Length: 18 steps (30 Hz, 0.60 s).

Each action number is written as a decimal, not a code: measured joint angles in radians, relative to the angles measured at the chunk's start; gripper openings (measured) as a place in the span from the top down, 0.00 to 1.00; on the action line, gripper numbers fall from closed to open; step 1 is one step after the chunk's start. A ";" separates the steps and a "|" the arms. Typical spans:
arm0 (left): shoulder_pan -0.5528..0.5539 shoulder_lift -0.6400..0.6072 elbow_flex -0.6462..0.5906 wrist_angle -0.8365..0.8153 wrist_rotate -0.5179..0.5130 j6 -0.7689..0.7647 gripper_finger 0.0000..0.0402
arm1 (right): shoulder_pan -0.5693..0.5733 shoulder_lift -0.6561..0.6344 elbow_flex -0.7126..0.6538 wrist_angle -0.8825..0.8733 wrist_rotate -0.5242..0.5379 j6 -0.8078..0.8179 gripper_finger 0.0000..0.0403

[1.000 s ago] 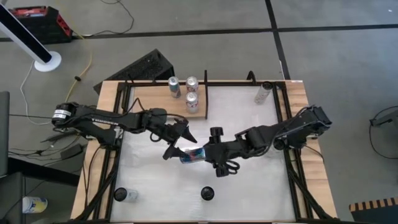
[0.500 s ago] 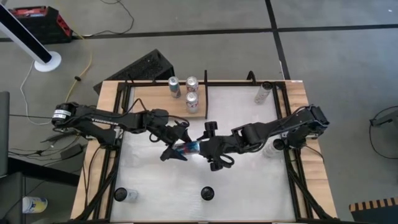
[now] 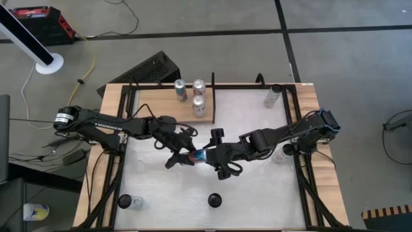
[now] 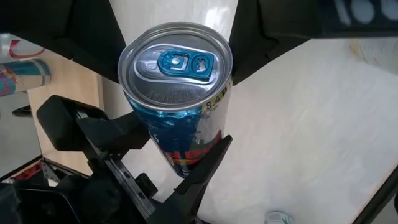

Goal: Place canned beverage on shelf
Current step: Put the blue soda can on the shelf

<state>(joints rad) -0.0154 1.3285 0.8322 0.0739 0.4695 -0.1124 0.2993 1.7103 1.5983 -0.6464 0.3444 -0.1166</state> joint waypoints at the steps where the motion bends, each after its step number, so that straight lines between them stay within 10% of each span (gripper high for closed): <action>1: -0.003 0.000 0.000 -0.005 -0.008 0.004 0.49 | 0.000 0.000 0.000 0.001 -0.009 0.011 0.31; 8: -0.006 0.000 -0.004 -0.042 -0.101 0.089 0.49 | -0.001 -0.012 0.001 -0.092 -0.013 0.128 0.12; 18: 0.010 -0.020 -0.003 0.009 -0.236 0.271 0.49 | 0.018 -0.186 -0.108 -0.492 0.009 0.415 0.14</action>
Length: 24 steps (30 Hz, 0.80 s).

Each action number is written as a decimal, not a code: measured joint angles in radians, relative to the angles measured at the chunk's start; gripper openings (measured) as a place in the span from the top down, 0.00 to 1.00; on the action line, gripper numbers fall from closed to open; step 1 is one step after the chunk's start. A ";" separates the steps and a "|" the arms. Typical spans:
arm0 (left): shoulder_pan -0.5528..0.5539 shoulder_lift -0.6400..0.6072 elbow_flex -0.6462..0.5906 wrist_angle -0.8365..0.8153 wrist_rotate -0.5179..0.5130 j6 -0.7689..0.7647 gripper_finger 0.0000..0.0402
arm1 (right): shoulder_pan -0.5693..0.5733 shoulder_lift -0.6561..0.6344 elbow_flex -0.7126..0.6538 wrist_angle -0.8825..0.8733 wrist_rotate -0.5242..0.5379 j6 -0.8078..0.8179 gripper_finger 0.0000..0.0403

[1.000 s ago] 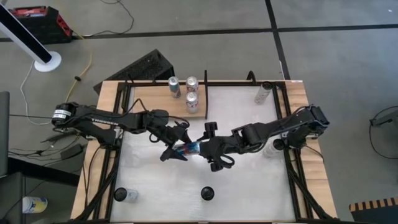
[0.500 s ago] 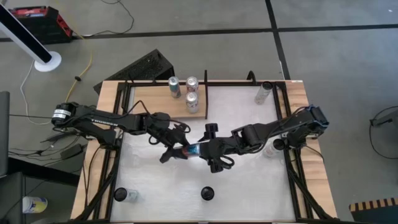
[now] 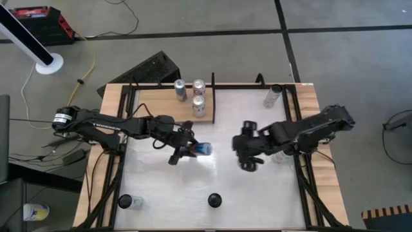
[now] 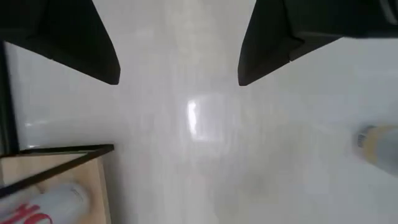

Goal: Place canned beverage on shelf
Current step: Put the blue soda can on the shelf

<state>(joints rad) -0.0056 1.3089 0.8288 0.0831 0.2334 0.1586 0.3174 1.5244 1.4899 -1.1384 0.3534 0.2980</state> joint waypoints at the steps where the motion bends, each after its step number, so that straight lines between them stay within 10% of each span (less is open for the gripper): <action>1: 0.004 -0.004 0.000 0.019 -0.011 0.008 0.49 | 0.007 -0.038 -0.041 0.009 0.000 0.028 0.14; 6: 0.030 -0.053 -0.053 0.187 -0.055 -0.013 0.49 | 0.064 -0.256 -0.341 0.222 0.058 0.162 0.17; 12: 0.043 -0.150 -0.237 0.502 -0.165 -0.093 0.49 | 0.129 -0.437 -0.770 0.964 0.162 0.043 0.16; 24: 0.036 -0.155 -0.339 0.757 -0.170 -0.147 0.49 | 0.047 -0.178 -1.018 1.903 0.173 -0.200 0.16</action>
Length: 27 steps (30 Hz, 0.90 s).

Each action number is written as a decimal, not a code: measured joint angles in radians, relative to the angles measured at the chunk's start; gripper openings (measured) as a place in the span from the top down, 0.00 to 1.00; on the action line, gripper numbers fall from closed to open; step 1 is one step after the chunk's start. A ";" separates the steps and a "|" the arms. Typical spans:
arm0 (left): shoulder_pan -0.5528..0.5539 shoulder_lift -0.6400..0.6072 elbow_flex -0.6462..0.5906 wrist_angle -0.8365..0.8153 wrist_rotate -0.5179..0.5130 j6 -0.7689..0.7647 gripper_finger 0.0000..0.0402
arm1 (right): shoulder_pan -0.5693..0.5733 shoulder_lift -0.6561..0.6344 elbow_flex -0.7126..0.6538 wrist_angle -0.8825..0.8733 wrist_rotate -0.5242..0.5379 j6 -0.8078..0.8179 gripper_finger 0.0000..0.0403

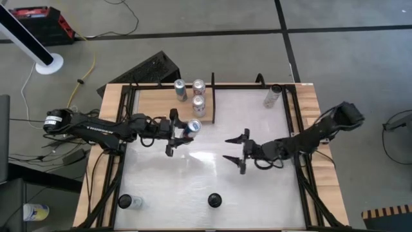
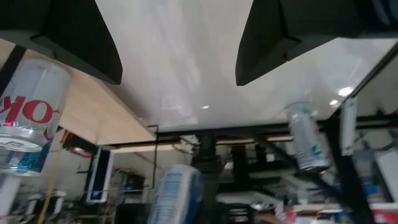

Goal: Place canned beverage on shelf
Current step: Put the blue soda can on the shelf

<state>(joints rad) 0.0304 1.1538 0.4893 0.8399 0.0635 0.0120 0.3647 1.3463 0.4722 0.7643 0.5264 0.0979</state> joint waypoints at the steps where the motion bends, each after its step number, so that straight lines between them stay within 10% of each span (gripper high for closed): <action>1: -0.004 0.007 0.000 0.010 -0.001 0.001 0.49 | -0.007 0.042 0.009 0.040 0.000 -0.005 0.16; 11: -0.063 0.011 0.001 0.053 -0.009 0.019 0.49 | -0.063 0.352 0.132 0.347 -0.075 -0.029 0.16; 27: -0.142 0.011 0.001 0.081 -0.050 0.032 0.49 | -0.113 0.492 0.467 0.282 -0.114 -0.132 0.16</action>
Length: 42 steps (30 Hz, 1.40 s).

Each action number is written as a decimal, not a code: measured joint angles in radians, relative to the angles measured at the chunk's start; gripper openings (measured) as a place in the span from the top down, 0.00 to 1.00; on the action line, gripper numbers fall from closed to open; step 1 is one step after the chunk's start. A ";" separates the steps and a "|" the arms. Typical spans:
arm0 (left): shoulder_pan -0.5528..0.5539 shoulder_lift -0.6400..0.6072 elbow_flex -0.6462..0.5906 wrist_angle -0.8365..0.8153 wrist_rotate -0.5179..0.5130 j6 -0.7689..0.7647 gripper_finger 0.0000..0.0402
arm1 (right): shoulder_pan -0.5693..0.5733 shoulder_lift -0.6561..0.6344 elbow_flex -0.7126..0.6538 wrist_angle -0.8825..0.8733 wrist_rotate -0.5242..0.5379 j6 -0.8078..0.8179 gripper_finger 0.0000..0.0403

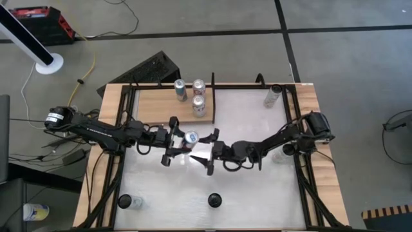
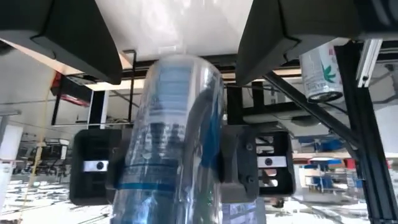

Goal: Place canned beverage on shelf
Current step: Put the blue soda can on the shelf

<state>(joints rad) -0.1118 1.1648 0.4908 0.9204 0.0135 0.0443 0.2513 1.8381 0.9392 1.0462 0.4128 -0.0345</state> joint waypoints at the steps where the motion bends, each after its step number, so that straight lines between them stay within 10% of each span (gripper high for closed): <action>1: 0.000 0.000 0.000 0.004 -0.003 0.005 0.49 | -0.006 0.000 0.013 -0.011 -0.029 0.000 0.16; 21: -0.001 0.000 0.001 0.055 -0.041 0.011 0.49 | -0.074 0.000 0.146 -0.179 -0.155 0.034 0.17; 42: -0.001 0.000 0.001 0.008 -0.063 0.015 0.39 | -0.082 -0.002 0.146 -0.249 -0.148 0.004 0.39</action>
<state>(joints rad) -0.1123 1.1646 0.4915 0.9284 -0.0500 0.0592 0.1688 1.8359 1.0851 0.7970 0.2647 -0.0307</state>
